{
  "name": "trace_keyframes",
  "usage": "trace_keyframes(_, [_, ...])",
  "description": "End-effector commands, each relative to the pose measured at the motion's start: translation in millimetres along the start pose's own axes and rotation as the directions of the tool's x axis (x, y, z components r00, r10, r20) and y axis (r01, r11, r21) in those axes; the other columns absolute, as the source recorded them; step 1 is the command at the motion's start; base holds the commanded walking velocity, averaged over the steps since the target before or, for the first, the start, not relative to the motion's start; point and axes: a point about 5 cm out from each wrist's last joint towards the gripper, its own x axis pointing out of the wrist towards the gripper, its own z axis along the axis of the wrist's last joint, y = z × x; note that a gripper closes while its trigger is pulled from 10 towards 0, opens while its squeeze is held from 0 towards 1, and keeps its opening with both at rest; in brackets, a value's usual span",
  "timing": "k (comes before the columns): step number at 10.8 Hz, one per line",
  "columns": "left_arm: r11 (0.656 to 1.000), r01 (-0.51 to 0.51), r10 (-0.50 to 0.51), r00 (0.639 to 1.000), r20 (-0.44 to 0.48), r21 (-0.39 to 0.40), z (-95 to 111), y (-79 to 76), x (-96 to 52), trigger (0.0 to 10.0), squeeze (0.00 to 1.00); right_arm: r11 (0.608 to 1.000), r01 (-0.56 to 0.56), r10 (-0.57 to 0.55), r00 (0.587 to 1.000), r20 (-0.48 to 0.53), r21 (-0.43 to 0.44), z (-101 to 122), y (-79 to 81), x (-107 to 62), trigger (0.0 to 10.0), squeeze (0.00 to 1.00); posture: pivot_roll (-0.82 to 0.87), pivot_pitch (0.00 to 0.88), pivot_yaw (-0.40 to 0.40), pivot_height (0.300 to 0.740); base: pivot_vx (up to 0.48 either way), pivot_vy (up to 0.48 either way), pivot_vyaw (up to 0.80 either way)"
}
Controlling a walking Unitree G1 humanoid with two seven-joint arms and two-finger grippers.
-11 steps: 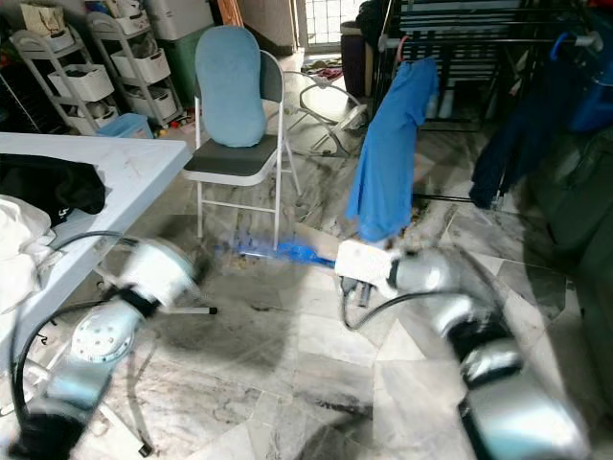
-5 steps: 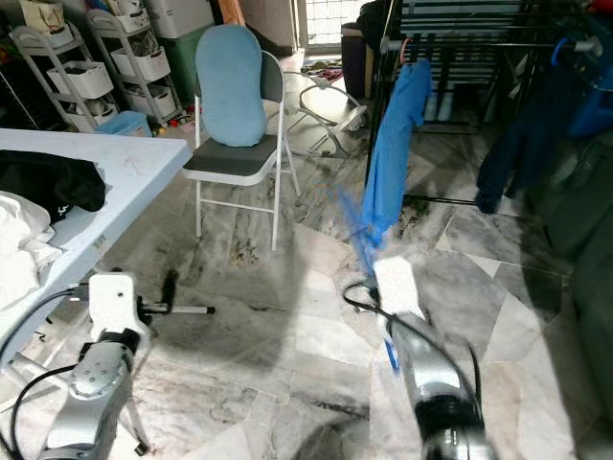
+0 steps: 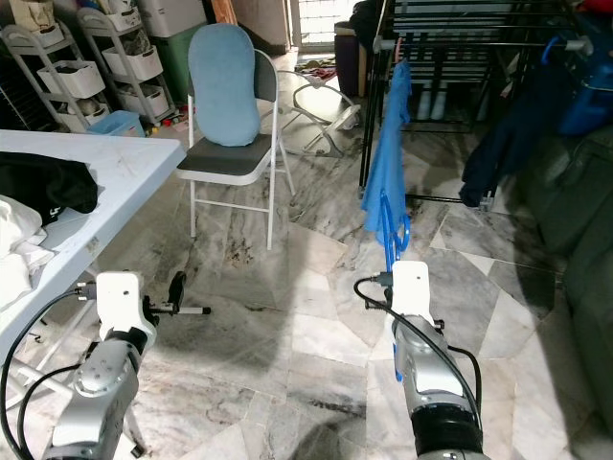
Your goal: Hang hanger
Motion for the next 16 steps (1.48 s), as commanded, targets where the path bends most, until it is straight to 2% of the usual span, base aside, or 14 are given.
trace_keyframes(1, [1.0,0.004,-0.004,1.0,-0.023,0.011,-0.6,5.7,3.1,10.0,0.0,1.0,-0.01,0.01,1.0,0.029,0.011,10.8,6.2,0.7,10.0,0.0,-0.13,0.0,0.075,0.74,0.0,0.0,0.0])
trace_keyframes(3, [0.999,0.025,-0.023,0.996,-0.084,0.021,-8.9,4.5,10.2,10.0,0.0,0.999,0.004,-0.006,1.0,0.027,0.046,6.4,6.4,2.7,10.0,0.0,-0.13,0.0,0.086,0.74,0.0,0.0,0.0])
trace_keyframes(5, [1.0,0.01,-0.003,0.975,-0.221,0.027,-36.0,19.7,9.0,10.0,0.0,0.999,-0.048,0.046,0.995,-0.09,-0.015,-23.1,7.9,3.7,10.0,0.0,-0.14,0.0,0.094,0.74,0.0,0.0,0.0])
trace_keyframes(7, [0.998,-0.027,0.045,0.949,-0.313,0.063,-56.3,43.7,6.1,10.0,0.0,0.995,-0.073,0.065,0.992,-0.111,-0.07,-44.6,-6.2,8.6,10.0,0.0,-0.13,0.0,0.101,0.74,0.0,0.0,0.0])
trace_keyframes(8, [0.997,-0.039,0.061,0.931,-0.36,0.069,-65.4,52.6,3.8,10.0,0.0,0.994,-0.071,0.057,0.986,-0.154,-0.087,-59.0,-12.4,9.8,10.0,0.0,-0.13,0.0,0.104,0.74,0.0,0.0,0.0])
trace_keyframes(9, [0.998,-0.026,0.048,0.917,-0.395,0.06,-72.3,53.6,1.2,10.0,0.0,0.993,-0.065,0.047,0.982,-0.181,-0.094,-67.1,-14.5,9.6,10.0,0.0,-0.14,0.0,0.11,0.74,0.0,0.0,0.0])
trace_keyframes(10, [0.997,-0.038,0.063,0.885,-0.461,0.064,-86.6,58.9,-7.1,10.0,0.0,0.996,-0.054,0.037,0.978,-0.206,-0.075,-77.5,-17.3,8.6,10.0,0.0,-0.14,0.0,0.113,0.74,0.0,0.0,0.0])
trace_keyframes(11, [0.995,-0.033,0.073,0.866,-0.495,0.09,-95.1,62.9,-13.0,10.0,0.0,0.998,-0.036,0.025,0.977,-0.21,-0.052,-82.1,-20.0,8.4,10.0,0.0,-0.14,0.0,0.114,0.74,0.0,0.0,0.0])
trace_keyframes(12, [0.996,-0.066,0.085,0.851,-0.519,0.054,-99.7,66.0,-16.1,10.0,0.0,0.999,-0.034,0.025,0.978,-0.209,-0.04,-83.2,-20.5,8.8,10.0,0.0,-0.14,0.0,0.114,0.74,0.0,0.0,0.0])
trace_keyframes(14, [0.997,-0.076,0.081,0.899,-0.43,0.028,-82.7,64.8,-0.4,10.0,0.0,0.999,-0.012,0.006,0.985,-0.175,-0.036,-78.2,-27.5,10.7,10.0,0.0,-0.15,0.0,0.106,0.74,0.0,0.0,0.0])
trace_keyframes(16, [0.998,-0.069,0.063,0.923,-0.38,-0.003,-72.3,61.7,8.9,10.0,0.0,1.0,-0.009,0.005,0.989,-0.147,-0.027,-71.7,-28.2,13.0,10.0,0.0,-0.15,0.0,0.098,0.74,0.0,0.0,0.0])
